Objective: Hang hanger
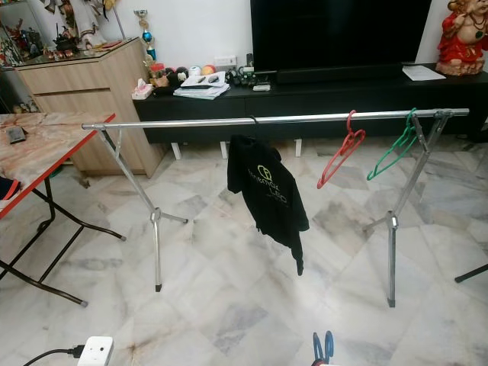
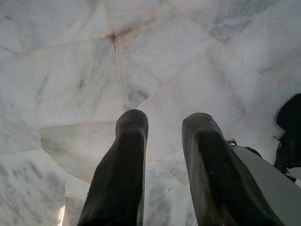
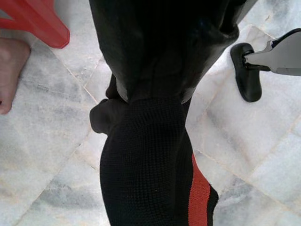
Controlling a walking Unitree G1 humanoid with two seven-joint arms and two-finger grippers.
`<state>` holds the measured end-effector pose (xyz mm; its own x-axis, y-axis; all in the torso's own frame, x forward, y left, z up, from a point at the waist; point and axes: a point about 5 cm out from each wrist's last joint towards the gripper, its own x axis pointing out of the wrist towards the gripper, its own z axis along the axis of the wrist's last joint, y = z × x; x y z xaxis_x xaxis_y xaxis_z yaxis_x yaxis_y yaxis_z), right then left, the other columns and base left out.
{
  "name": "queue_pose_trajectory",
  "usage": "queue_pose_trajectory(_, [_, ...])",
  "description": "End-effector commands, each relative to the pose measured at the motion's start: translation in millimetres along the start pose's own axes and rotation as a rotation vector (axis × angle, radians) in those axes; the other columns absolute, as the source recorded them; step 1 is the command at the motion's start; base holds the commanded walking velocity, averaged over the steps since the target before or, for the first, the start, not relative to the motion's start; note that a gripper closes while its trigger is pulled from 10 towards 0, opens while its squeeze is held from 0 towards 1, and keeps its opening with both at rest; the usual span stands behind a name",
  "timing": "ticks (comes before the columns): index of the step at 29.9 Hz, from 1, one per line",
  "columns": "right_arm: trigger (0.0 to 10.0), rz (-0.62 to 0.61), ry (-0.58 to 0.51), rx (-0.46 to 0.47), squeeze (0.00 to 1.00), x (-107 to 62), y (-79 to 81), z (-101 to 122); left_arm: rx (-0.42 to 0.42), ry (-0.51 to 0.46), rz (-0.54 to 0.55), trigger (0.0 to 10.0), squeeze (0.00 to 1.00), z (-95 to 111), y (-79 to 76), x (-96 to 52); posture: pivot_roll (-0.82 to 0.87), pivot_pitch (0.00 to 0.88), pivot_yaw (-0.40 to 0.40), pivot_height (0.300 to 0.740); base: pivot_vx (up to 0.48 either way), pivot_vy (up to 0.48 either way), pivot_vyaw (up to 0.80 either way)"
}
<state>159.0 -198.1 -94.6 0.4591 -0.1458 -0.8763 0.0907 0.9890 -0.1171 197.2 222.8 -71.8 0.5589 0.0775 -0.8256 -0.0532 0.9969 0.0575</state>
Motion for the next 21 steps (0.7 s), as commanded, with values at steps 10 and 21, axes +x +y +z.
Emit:
queue_pose_trajectory(10, [10.0, 0.035, -0.021, 0.016, 0.0, 0.7, 13.4, 10.9, -0.004, -0.002, 0.023, 10.0, 0.0, 3.8, 5.5, -0.1, -0.08, 0.0, 0.118, 0.74, 0.0, 0.0, 0.0])
queue_pose_trajectory(21, [10.0, 0.063, -0.053, 0.042, 0.0, 1.0, 12.7, 17.5, -0.013, 0.002, 0.023, 10.0, 0.0, 4.8, 3.6, 0.3, -0.08, 0.01, 0.109, 0.74, 0.0, 0.0, 0.0])
